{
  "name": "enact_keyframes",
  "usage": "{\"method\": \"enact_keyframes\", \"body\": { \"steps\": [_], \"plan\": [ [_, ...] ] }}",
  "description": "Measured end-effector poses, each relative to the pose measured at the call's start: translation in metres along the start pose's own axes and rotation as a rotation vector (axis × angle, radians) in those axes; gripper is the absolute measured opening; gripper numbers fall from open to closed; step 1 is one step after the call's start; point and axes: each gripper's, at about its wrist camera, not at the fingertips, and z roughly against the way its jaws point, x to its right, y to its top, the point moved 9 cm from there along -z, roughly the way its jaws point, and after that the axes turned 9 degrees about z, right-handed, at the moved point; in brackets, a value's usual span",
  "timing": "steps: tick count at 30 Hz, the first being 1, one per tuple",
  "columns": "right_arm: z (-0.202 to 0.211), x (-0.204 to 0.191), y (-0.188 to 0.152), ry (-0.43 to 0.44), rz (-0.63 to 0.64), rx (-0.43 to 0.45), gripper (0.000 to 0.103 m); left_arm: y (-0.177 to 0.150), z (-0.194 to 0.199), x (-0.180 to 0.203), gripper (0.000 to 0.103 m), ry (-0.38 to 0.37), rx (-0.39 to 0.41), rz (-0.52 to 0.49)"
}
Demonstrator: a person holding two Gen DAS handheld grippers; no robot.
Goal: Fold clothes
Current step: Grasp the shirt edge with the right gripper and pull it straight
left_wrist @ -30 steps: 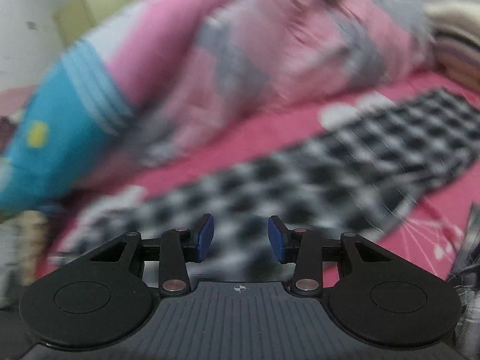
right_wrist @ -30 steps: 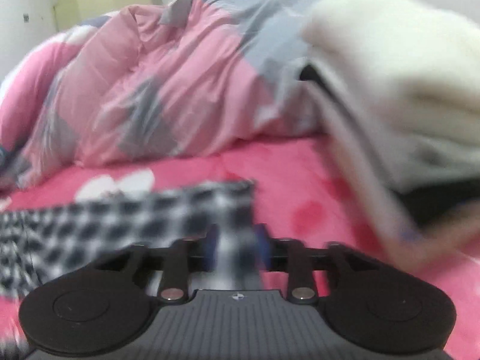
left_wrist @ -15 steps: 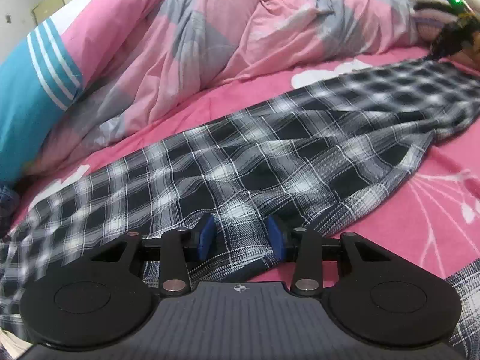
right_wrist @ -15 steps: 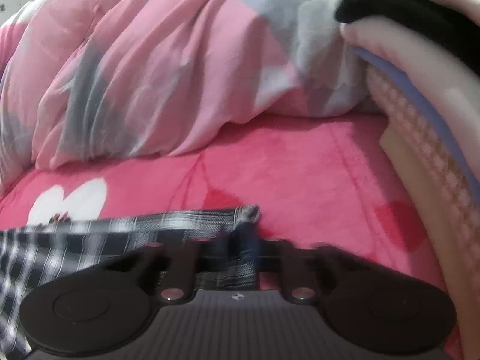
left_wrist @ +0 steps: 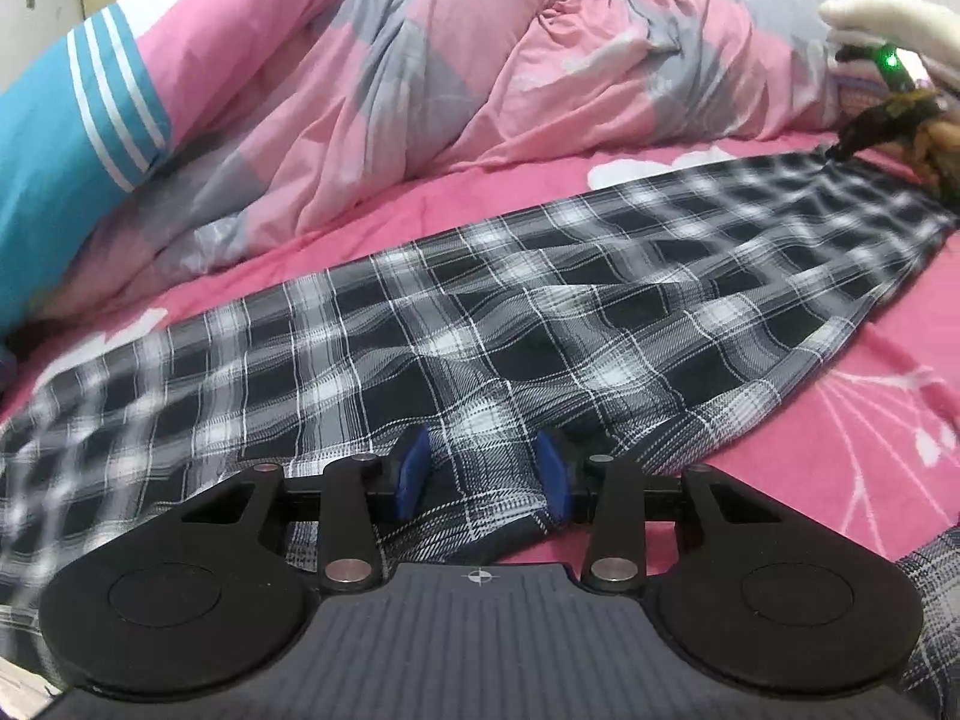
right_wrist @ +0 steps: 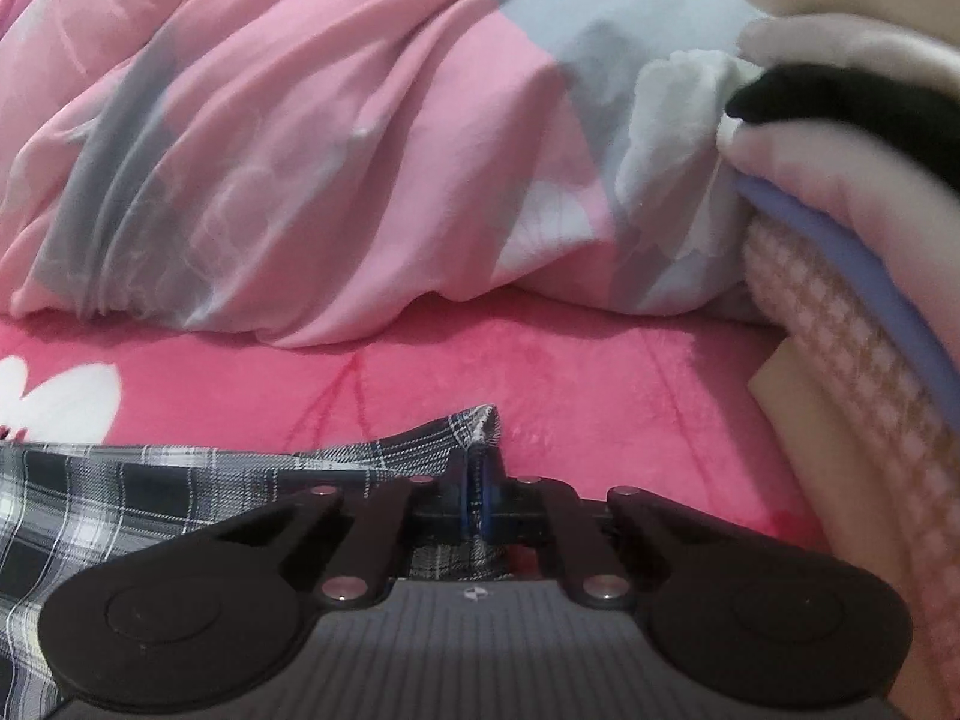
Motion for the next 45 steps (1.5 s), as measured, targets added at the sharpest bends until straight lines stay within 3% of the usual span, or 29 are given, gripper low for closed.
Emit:
{"method": "enact_keyframes", "body": {
  "steps": [3, 5, 7, 10, 13, 15, 17, 21, 23, 25, 30, 35, 38, 42, 45],
  "plan": [
    [0.01, 0.008, 0.004, -0.012, -0.047, -0.006, 0.016, 0.0, 0.001, 0.001, 0.04, 0.003, 0.007, -0.004],
    [0.031, 0.024, 0.006, -0.059, -0.094, 0.0, 0.017, -0.001, 0.002, 0.001, 0.04, 0.005, 0.01, -0.007],
    [0.064, 0.033, 0.006, 0.0, -0.15, 0.017, 0.017, 0.0, 0.003, 0.0, 0.04, 0.003, 0.01, -0.005],
    [0.112, 0.003, -0.008, 0.172, -0.078, -0.012, 0.017, 0.0, 0.005, 0.0, 0.04, -0.004, 0.007, -0.004],
    [0.139, -0.044, -0.043, 0.273, 0.088, -0.084, 0.017, -0.001, 0.008, 0.0, 0.04, -0.015, 0.001, -0.012],
    [0.137, -0.056, -0.078, 0.254, 0.169, -0.177, 0.017, -0.002, 0.009, 0.001, 0.04, -0.026, -0.006, -0.018],
    [0.14, -0.04, -0.098, 0.215, 0.153, -0.184, 0.017, -0.003, 0.012, 0.001, 0.04, -0.038, -0.012, -0.018],
    [0.163, 0.004, -0.101, 0.073, -0.022, -0.224, 0.017, -0.005, 0.017, 0.001, 0.04, -0.065, -0.025, -0.032],
    [0.18, 0.001, -0.095, 0.09, -0.08, -0.202, 0.017, -0.006, 0.019, 0.003, 0.04, -0.074, -0.026, -0.046],
    [0.197, -0.032, -0.085, 0.195, -0.074, -0.139, 0.018, -0.006, 0.021, 0.003, 0.04, -0.082, -0.027, -0.053],
    [0.218, -0.153, -0.078, 0.378, 0.23, -0.06, 0.018, -0.009, 0.026, 0.003, 0.04, -0.113, -0.037, -0.078],
    [0.229, -0.245, -0.07, 0.495, 0.453, 0.047, 0.018, -0.014, 0.036, 0.004, 0.04, -0.163, -0.059, -0.126],
    [0.204, -0.266, -0.094, 0.507, 0.522, -0.104, 0.018, -0.016, 0.043, 0.002, 0.04, -0.202, -0.076, -0.126],
    [0.229, -0.256, -0.096, 0.498, 0.534, -0.192, 0.018, -0.016, 0.059, -0.003, 0.04, -0.314, -0.096, -0.078],
    [0.235, -0.268, -0.078, 0.473, 0.557, -0.191, 0.018, -0.002, 0.077, -0.005, 0.04, -0.393, -0.024, -0.02]
  ]
}}
